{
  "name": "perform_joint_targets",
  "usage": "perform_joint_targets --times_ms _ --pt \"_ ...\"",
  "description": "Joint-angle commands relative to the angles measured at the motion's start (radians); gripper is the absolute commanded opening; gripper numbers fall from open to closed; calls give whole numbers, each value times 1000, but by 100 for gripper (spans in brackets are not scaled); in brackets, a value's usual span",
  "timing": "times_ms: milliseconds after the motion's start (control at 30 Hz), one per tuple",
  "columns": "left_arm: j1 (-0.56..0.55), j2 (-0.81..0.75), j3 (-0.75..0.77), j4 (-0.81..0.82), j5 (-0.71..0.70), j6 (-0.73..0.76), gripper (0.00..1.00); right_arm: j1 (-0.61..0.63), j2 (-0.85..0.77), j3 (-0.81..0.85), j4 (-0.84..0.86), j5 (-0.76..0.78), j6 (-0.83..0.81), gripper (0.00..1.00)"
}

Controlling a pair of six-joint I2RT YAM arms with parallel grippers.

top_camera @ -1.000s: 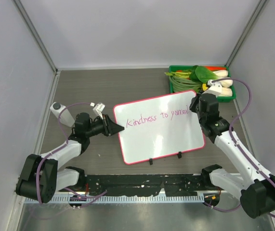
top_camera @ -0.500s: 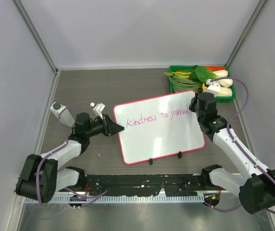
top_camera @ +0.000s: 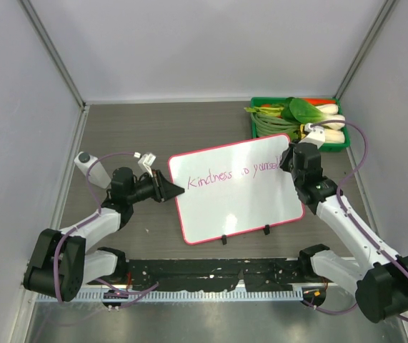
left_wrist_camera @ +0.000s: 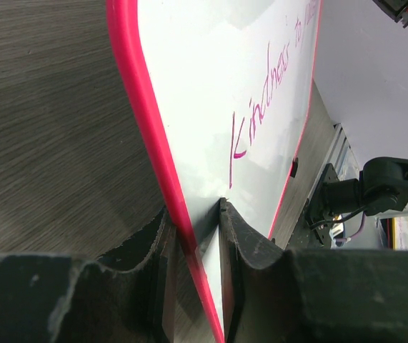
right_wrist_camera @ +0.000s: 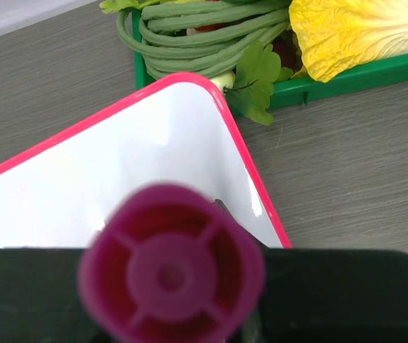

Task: Write a sentence on the whiteboard

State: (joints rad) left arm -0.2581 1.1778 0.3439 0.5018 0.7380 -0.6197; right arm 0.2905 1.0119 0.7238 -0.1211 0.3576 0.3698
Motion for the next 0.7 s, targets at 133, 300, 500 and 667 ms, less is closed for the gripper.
perform_joint_targets --times_ms 133,300,500,667 --pt "-20 13 3 -52 -12 72 0 -5 -45 -61 -41 -40 17 1" --pt "-18 14 1 -52 -11 71 0 -5 -75 -95 -60 -55 27 1" --pt "-21 19 4 -49 -8 72 0 -5 -91 -116 -69 -101 38 1" --pt "-21 14 1 -49 -15 71 0 -5 -110 -106 -63 -160 55 1"
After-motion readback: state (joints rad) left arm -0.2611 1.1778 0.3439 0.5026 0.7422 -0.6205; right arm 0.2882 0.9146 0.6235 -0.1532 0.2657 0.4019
